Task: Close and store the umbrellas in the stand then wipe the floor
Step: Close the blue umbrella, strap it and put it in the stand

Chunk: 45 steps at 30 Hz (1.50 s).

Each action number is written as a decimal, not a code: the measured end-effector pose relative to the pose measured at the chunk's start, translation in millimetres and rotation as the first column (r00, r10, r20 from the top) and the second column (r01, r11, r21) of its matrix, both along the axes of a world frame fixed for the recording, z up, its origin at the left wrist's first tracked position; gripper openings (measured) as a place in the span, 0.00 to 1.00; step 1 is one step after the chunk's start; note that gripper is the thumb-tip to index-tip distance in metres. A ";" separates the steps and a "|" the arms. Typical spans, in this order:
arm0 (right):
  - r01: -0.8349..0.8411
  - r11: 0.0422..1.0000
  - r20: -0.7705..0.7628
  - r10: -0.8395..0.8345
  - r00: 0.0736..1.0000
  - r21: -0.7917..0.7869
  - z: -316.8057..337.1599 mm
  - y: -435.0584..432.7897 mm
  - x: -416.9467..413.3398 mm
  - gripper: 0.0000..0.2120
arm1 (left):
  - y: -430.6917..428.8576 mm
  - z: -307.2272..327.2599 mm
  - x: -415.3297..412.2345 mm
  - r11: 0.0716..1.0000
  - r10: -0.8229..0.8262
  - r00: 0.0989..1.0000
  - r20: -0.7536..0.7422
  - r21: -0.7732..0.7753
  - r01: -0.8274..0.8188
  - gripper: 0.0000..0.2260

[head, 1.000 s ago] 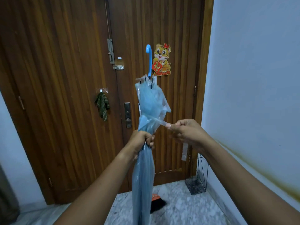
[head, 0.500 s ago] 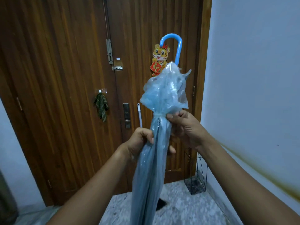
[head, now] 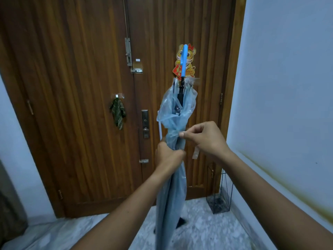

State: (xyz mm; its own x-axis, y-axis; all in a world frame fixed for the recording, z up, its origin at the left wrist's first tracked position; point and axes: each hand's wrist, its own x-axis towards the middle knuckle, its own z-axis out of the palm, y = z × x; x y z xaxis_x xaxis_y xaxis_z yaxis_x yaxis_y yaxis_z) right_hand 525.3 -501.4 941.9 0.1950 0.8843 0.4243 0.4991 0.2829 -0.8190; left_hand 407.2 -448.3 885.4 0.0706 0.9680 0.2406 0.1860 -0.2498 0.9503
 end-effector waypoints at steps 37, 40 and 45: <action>-0.118 0.993 -0.271 0.107 0.957 -0.024 -6.5 -1.3 34.4 0.15 | -3.6 17.4 -11.3 0.901 -0.422 0.889 0.180 -0.026 0.433 0.10; -0.381 0.925 -0.479 0.341 0.809 0.014 -8.3 -3.8 34.5 0.14 | -5.1 17.9 -9.7 0.639 -0.643 0.645 0.414 -0.176 0.749 0.12; -0.466 0.871 -0.589 0.462 0.663 0.158 -6.4 -13.6 35.7 0.03 | -8.2 26.3 -4.0 0.367 -0.818 0.404 0.410 -0.169 0.915 0.20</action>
